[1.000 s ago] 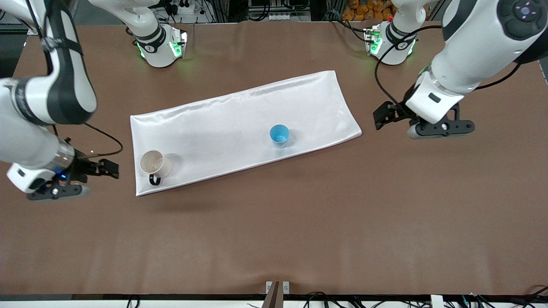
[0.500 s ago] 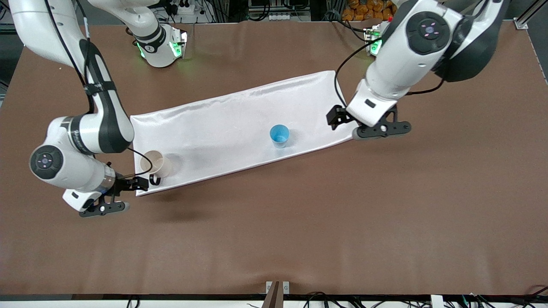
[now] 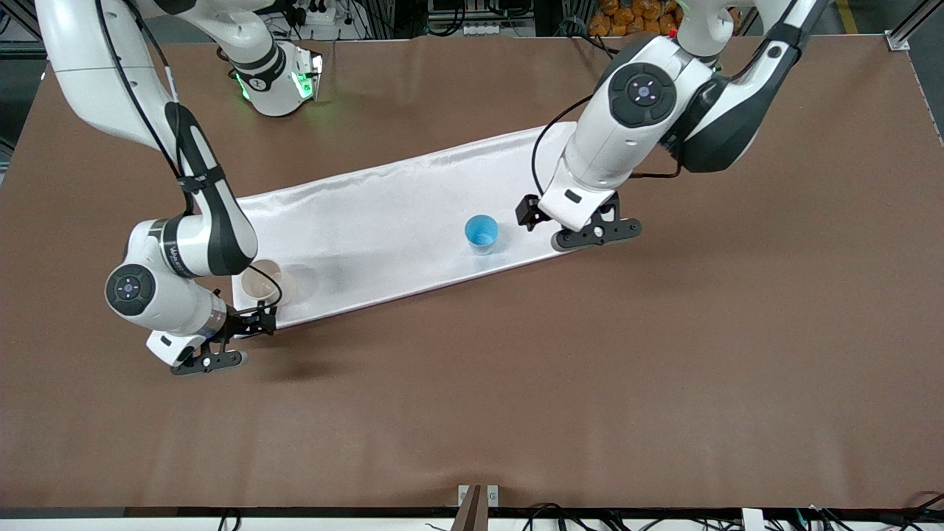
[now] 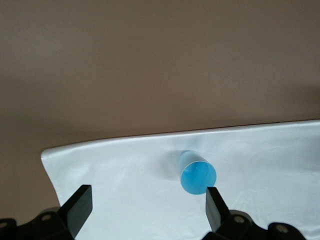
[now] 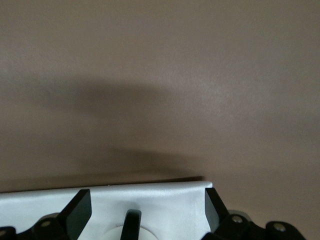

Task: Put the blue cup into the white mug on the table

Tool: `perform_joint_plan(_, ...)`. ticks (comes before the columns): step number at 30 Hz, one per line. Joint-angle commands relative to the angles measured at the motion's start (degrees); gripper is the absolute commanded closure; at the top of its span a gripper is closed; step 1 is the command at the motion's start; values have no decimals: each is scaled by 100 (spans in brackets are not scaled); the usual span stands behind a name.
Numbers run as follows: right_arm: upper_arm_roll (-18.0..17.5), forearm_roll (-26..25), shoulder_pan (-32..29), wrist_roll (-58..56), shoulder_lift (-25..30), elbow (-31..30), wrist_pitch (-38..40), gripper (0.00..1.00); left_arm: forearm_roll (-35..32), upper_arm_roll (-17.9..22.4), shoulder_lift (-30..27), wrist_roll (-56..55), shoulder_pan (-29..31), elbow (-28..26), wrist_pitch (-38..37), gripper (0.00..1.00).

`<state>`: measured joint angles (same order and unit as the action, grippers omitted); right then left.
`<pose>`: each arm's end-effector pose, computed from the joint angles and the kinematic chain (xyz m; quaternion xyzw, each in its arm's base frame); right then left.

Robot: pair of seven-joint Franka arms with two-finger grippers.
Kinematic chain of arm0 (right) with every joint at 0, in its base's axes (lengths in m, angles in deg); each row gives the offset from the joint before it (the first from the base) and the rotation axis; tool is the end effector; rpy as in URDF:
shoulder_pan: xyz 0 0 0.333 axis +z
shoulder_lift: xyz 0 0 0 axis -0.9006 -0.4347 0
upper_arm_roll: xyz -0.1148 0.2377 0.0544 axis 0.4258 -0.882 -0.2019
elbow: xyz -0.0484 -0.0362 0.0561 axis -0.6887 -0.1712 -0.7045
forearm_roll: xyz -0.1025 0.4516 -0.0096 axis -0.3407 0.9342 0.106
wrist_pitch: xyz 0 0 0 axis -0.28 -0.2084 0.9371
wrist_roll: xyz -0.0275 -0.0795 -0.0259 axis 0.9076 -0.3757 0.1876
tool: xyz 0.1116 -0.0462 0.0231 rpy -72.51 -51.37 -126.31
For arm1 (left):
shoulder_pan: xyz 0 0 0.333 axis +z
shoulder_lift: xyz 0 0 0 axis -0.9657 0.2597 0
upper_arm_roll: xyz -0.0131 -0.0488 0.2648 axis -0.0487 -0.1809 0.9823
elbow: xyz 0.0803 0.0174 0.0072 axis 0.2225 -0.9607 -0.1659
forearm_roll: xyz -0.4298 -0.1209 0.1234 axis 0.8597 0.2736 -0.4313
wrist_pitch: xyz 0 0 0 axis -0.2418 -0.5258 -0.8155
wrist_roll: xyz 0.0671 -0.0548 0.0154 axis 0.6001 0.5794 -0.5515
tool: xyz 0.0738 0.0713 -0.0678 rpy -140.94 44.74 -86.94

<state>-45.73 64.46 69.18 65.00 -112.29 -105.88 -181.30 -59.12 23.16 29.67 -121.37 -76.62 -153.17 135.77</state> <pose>0.6974 0.0570 0.1435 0.9963 0.0855 -0.0067 0.0010 0.5527 -0.4301 0.3809 0.9933 0.0948 -0.0271 0.0603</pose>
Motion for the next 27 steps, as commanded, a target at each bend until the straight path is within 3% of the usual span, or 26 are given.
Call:
perform_joint_plan(1, -10, 32, -21, 28, 151, -374, -125, 0, -173, -21, -15, -299, -113, -312, 353, 0)
perform_joint_plan(15, -10, 137, -21, 37, 520, -998, -222, 0, -419, -21, 143, -378, -474, -1278, 1574, 0)
perform_joint_plan(18, -10, 146, -12, 37, 564, -1077, -231, 21, -542, -12, 169, -387, -535, -1402, 1742, 0)
perform_joint_plan(20, -10, 146, -3, 37, 581, -1113, -266, 54, -691, -12, 274, -448, -588, -1420, 1760, 0)
perform_joint_plan(23, -10, 155, 14, 142, 582, -1209, -467, 87, -919, -12, 424, -684, -755, -1420, 1768, 0)
perform_joint_plan(25, -18, 155, 41, 283, 564, -1288, -669, 100, -1086, -12, 547, -834, -808, -1411, 1821, 0)
perform_joint_plan(27, -10, 155, 120, 432, 555, -1341, -863, 100, -1254, -12, 679, -914, -817, -1411, 1926, 0)
